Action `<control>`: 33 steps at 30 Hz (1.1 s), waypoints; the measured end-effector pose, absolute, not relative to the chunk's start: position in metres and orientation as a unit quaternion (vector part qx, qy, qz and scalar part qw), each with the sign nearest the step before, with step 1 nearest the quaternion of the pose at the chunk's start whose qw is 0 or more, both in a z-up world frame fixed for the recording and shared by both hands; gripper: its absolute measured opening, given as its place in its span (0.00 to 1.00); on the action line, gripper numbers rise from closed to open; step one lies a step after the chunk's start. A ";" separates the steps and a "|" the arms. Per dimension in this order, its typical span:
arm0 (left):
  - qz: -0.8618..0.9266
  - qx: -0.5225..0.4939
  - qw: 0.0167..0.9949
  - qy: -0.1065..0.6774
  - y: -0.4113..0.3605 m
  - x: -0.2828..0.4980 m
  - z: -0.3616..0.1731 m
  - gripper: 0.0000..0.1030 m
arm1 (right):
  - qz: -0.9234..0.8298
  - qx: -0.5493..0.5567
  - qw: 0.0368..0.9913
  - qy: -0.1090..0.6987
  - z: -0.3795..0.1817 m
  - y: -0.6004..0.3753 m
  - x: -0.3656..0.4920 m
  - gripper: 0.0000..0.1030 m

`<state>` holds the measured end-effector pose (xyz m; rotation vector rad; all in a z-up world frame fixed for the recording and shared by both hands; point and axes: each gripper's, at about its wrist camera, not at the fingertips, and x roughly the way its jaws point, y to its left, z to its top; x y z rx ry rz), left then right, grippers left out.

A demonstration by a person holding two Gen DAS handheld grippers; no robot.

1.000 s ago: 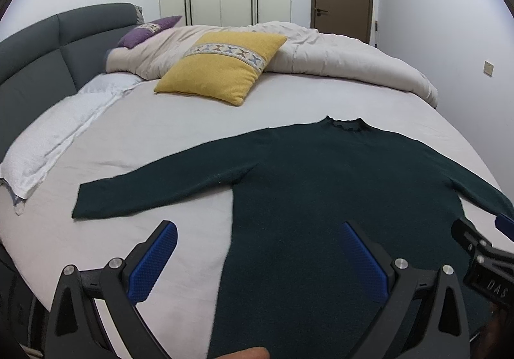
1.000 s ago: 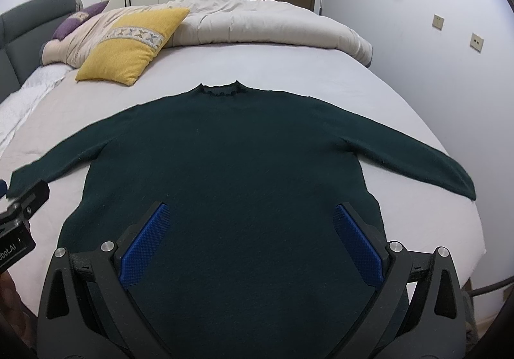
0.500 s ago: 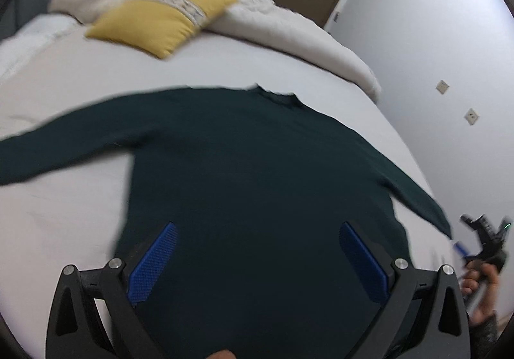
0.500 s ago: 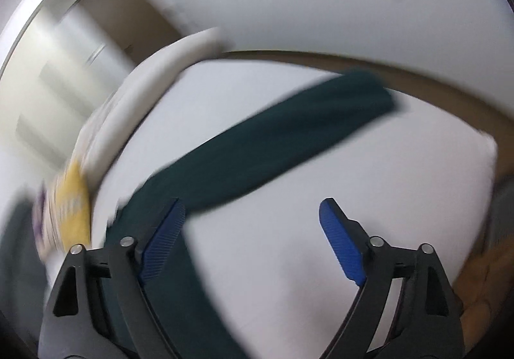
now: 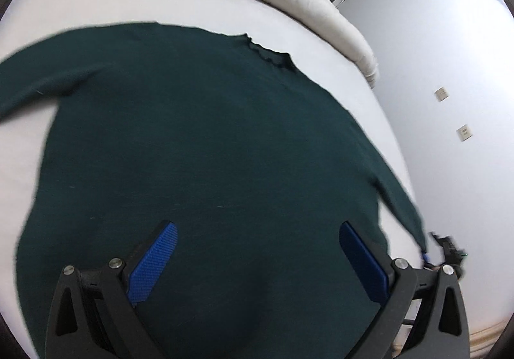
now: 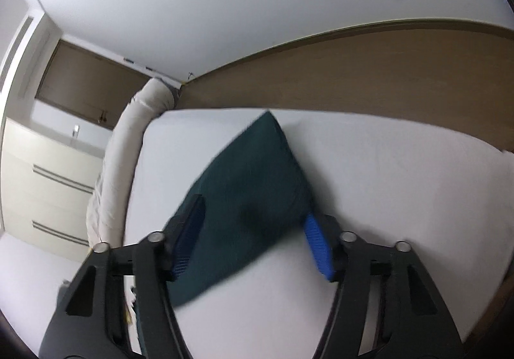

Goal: Fold small clothes
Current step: 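Grasp one sleeve cuff with the right gripper and fold it across the sweater body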

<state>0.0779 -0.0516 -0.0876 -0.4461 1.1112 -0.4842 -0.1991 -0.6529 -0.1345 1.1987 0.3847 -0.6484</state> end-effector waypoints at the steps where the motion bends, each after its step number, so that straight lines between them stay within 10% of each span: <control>1: -0.230 -0.214 0.795 0.519 -0.051 0.080 -0.089 1.00 | -0.299 0.551 0.759 0.178 -0.136 -0.659 -0.196 0.31; 4: -0.239 -0.229 0.791 0.514 -0.047 0.083 -0.089 0.99 | -0.306 0.543 0.756 0.199 -0.136 -0.667 -0.188 0.09; 21: -0.238 -0.273 0.807 0.467 0.004 0.117 -0.084 0.96 | -0.026 0.271 0.904 0.329 -0.035 -0.337 0.039 0.07; 33: -0.254 -0.250 0.799 0.484 -0.026 0.149 -0.098 0.96 | 0.024 0.224 0.897 0.381 -0.091 -0.265 0.002 0.66</control>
